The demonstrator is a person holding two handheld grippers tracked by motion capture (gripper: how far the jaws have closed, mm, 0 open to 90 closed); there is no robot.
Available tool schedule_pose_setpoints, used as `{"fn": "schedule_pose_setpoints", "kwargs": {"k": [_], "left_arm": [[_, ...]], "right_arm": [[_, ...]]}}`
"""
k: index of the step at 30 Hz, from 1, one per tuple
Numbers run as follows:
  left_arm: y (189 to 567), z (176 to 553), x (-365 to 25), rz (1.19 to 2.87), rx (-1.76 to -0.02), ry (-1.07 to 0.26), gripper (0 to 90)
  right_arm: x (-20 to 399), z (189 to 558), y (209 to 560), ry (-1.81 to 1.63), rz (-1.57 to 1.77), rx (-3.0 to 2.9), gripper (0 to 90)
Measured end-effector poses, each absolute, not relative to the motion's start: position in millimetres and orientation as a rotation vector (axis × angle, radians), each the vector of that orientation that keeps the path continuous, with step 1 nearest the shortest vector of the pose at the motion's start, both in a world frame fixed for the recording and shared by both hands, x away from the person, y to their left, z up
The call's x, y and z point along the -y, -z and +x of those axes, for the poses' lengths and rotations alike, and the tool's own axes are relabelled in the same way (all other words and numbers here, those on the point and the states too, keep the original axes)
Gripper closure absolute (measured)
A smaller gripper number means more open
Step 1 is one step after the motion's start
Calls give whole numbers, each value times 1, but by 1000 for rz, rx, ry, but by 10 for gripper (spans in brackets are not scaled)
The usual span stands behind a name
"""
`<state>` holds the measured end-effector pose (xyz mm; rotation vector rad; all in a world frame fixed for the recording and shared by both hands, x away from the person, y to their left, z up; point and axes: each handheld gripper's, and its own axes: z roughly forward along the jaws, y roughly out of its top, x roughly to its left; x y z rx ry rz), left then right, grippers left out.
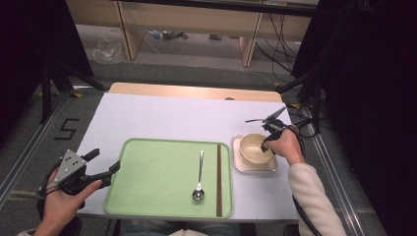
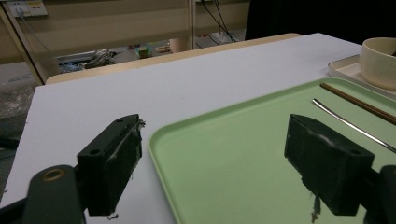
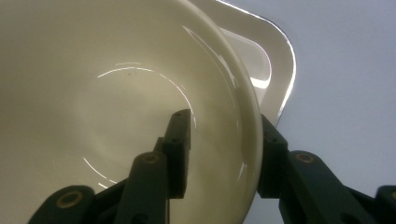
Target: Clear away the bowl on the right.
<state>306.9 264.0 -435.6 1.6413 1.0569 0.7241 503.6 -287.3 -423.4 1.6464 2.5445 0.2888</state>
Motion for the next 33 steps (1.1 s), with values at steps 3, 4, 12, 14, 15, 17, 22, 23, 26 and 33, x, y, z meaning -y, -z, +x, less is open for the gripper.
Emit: {"fn": "schedule_pose_setpoints", "kwargs": {"k": [3, 4, 12, 14, 15, 17, 22, 23, 26, 33], "left_arm": [[436, 307, -264, 1641, -1057, -723, 186], [436, 307, -264, 1642, -1057, -724, 186], [435, 307, -264, 1643, -1058, -728, 186], [436, 307, -264, 1644, -1057, -727, 187], [436, 307, -264, 1644, -1057, -727, 187], [435, 307, -263, 1643, -1057, -728, 187], [436, 307, -264, 1644, -1056, -724, 188], [436, 307, -264, 1645, -1056, -723, 188], [436, 307, -264, 1645, -1057, -723, 188], [436, 308, -263, 1646, -1057, -724, 188]], "right_arm": [[285, 502, 423, -227, 1683, -2480, 720], [287, 503, 424, -224, 1639, -2494, 743], [290, 499, 415, -298, 1636, -2476, 825], [290, 499, 411, -346, 1604, -2517, 852], [290, 498, 409, -328, 1570, -2517, 856], [286, 498, 405, -337, 1585, -2526, 858], [279, 495, 401, -320, 1573, -2501, 858], [279, 496, 402, -313, 1516, -2491, 859], [271, 492, 398, -271, 1633, -2436, 857], [270, 491, 395, -299, 1605, -2457, 858]]}}
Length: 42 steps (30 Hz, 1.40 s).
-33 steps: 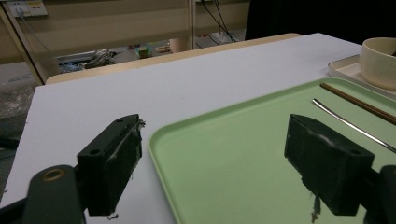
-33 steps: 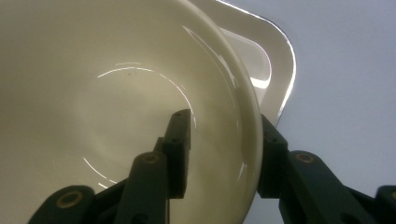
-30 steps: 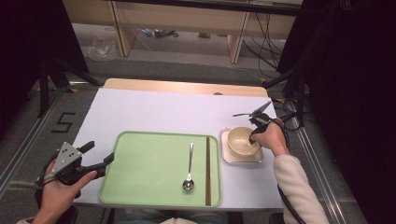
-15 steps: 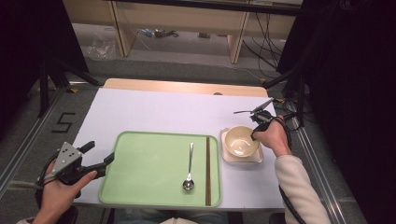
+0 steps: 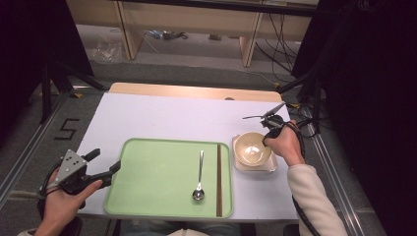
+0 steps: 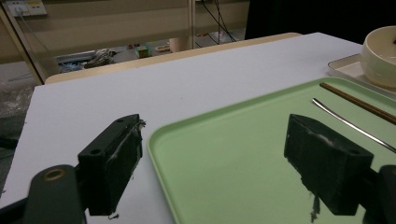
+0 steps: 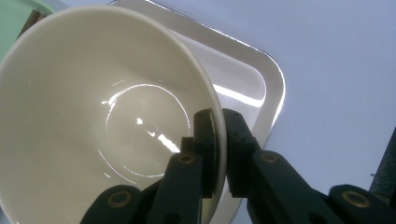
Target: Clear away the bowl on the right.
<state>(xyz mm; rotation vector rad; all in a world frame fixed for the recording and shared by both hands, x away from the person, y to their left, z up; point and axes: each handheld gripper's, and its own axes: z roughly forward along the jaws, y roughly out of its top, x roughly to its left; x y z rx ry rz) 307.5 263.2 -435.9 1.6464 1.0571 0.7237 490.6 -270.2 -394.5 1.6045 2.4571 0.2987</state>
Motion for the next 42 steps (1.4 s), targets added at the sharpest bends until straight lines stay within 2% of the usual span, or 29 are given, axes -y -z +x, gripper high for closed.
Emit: {"fn": "schedule_pose_setpoints", "kwargs": {"k": [42], "left_arm": [[436, 307, -263, 1645, -1056, -721, 190]], "right_arm": [[236, 484, 364, -396, 1565, -2444, 857]]}}
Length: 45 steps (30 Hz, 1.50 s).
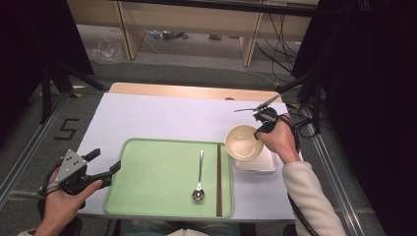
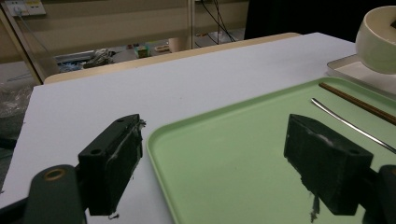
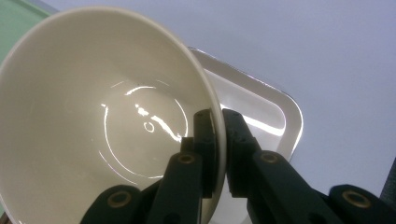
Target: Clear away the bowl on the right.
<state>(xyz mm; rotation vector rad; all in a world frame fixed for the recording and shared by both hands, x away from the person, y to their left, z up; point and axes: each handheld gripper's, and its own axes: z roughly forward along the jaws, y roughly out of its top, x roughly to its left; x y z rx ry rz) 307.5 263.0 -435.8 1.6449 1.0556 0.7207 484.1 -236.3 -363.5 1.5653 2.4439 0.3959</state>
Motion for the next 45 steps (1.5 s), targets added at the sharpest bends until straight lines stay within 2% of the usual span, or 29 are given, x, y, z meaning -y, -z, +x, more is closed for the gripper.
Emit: {"fn": "schedule_pose_setpoints", "kwargs": {"k": [13, 45], "left_arm": [[436, 307, -263, 1645, -1055, -720, 190], [436, 307, -263, 1644, -1053, -718, 190]], "right_arm": [[227, 487, 362, -432, 1440, -2507, 856], [176, 489, 360, -461, 1378, -2551, 856]]}}
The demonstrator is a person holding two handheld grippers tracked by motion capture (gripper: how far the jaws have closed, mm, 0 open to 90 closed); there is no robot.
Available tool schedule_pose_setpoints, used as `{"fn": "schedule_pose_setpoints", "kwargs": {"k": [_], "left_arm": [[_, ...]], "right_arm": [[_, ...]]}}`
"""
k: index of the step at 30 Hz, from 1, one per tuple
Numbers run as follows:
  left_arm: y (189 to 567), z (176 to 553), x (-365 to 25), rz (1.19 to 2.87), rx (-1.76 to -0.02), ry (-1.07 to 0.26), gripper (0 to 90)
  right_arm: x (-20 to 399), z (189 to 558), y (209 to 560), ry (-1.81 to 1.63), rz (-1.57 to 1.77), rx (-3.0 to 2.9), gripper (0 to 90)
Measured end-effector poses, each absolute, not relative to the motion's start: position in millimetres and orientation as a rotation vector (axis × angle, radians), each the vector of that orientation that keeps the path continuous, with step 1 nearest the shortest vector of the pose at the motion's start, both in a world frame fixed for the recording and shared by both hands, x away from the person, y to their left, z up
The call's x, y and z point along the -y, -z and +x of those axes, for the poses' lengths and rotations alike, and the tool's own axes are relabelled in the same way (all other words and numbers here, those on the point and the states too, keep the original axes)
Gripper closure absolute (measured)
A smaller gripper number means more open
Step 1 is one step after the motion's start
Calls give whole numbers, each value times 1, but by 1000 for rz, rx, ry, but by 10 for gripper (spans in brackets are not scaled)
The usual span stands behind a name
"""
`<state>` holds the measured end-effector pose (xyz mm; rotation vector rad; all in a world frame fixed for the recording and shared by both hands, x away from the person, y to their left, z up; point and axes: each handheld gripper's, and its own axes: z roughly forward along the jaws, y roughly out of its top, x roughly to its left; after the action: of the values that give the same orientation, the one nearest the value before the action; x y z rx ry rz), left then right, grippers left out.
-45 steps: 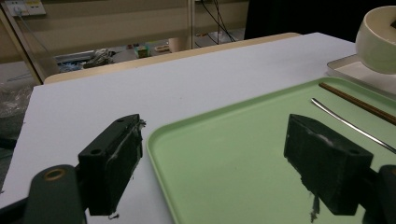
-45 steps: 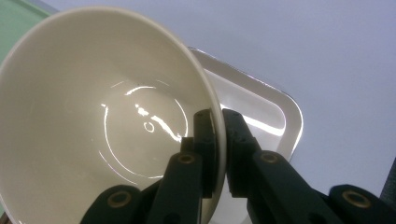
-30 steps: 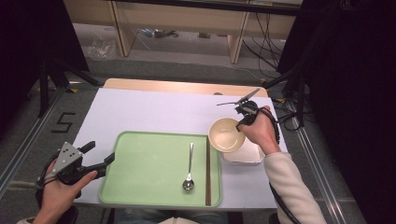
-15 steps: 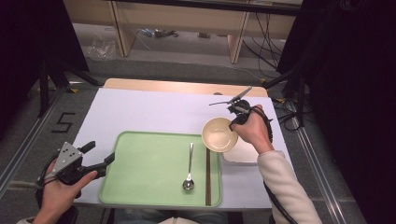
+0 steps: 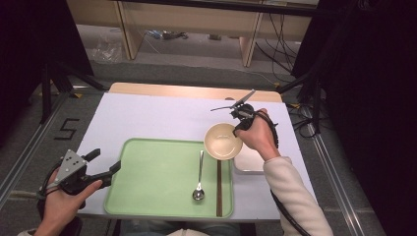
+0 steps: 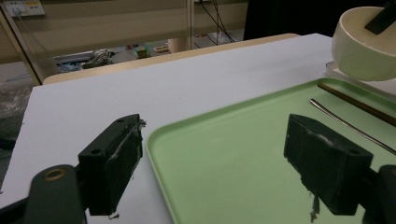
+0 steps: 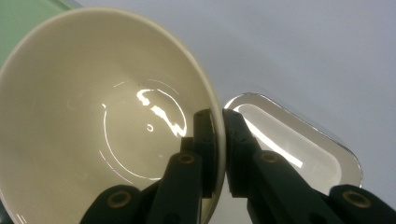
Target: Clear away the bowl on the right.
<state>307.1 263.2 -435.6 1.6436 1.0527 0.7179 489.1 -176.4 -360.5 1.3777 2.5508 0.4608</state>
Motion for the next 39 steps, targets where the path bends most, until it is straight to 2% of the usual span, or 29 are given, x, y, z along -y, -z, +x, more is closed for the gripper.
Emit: {"fn": "schedule_pose_setpoints", "kwargs": {"k": [39], "left_arm": [[436, 307, -263, 1642, -1052, -715, 191]], "right_arm": [[126, 488, 368, -476, 1255, -2629, 855]]}}
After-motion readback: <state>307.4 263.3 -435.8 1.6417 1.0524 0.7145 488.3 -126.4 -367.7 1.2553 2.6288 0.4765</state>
